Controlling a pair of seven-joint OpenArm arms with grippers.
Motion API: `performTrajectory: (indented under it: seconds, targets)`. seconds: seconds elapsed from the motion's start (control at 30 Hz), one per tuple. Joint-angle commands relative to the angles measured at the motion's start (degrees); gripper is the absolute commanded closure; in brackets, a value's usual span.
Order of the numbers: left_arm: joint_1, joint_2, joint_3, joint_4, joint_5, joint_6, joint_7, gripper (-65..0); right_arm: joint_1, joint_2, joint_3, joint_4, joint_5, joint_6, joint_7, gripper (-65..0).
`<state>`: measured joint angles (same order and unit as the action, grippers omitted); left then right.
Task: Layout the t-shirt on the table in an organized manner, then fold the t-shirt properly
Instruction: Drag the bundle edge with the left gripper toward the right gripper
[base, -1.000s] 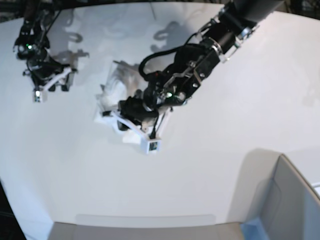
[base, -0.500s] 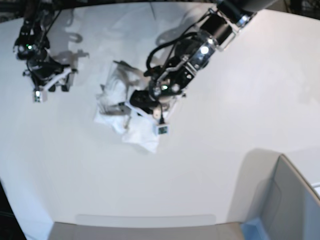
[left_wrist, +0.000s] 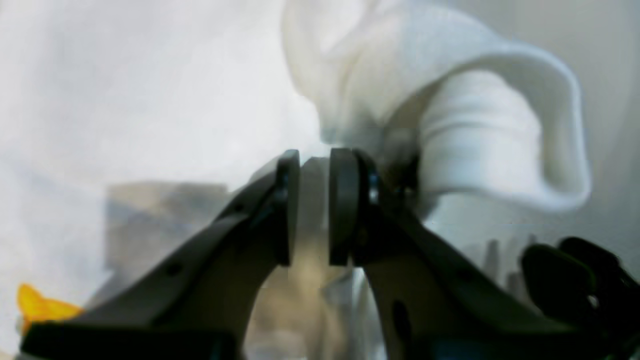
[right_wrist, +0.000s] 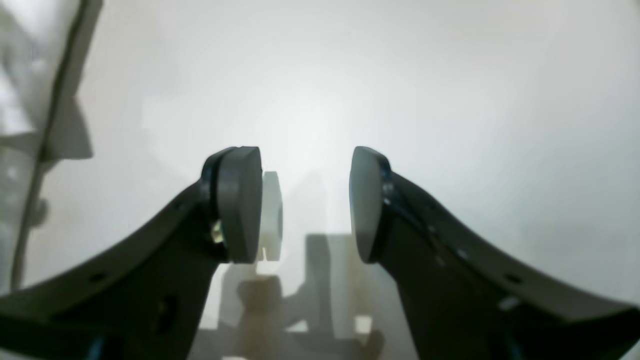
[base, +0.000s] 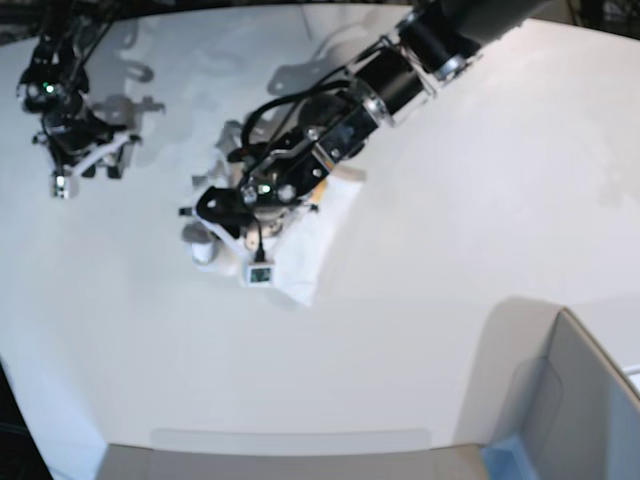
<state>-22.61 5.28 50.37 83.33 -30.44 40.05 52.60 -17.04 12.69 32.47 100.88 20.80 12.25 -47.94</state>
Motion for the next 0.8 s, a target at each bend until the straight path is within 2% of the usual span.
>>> performTrajectory:
  seconds: [0.0,0.07,0.3,0.43,0.5,0.63,0.7,0.77]
  targets:
    - [-1.6,1.4,0.0,0.9,0.3,-0.1,-0.7,-9.7,0.2,0.7,0.8,1.1,0.2,0.3,1.2,-29.0]
    - [-2.0,2.3,0.7,0.9,0.1,-0.1,-0.7,-9.7,0.2,0.7,0.8,1.1,0.2,0.3,1.1,-29.0]
    - [-2.8,2.8,9.9,0.6,0.1,-0.1,-0.8,-9.7,0.2,0.5,0.7,1.1,0.2,0.3,1.0,-29.0]
    - [-1.7,2.7,9.5,1.8,0.1,-0.1,-0.1,-9.7,0.4,0.6,0.5,1.1,0.2,0.3,1.1,-29.0]
    - [-1.3,2.2,9.5,6.4,0.2,-0.1,0.0,-9.7,0.5,0.6,0.5,1.1,0.2,0.4,1.2,-29.0]
    - [-1.0,-2.4,7.5,16.5,0.4,-0.1,-0.5,-9.7,0.5,0.4,0.4,1.1,0.2,0.4,1.0,-29.0]
    - [-0.8,-3.4,4.5,16.6,0.4,-0.1,-0.3,-9.7,0.3,0.3,0.4,1.1,0.2,0.4,1.0,-29.0]
    - [0.1,-3.4,1.9,12.0,0.3,-0.1,-0.2,-9.7,0.2,0.3,0.5,1.1,0.2,0.4,1.0,-29.0]
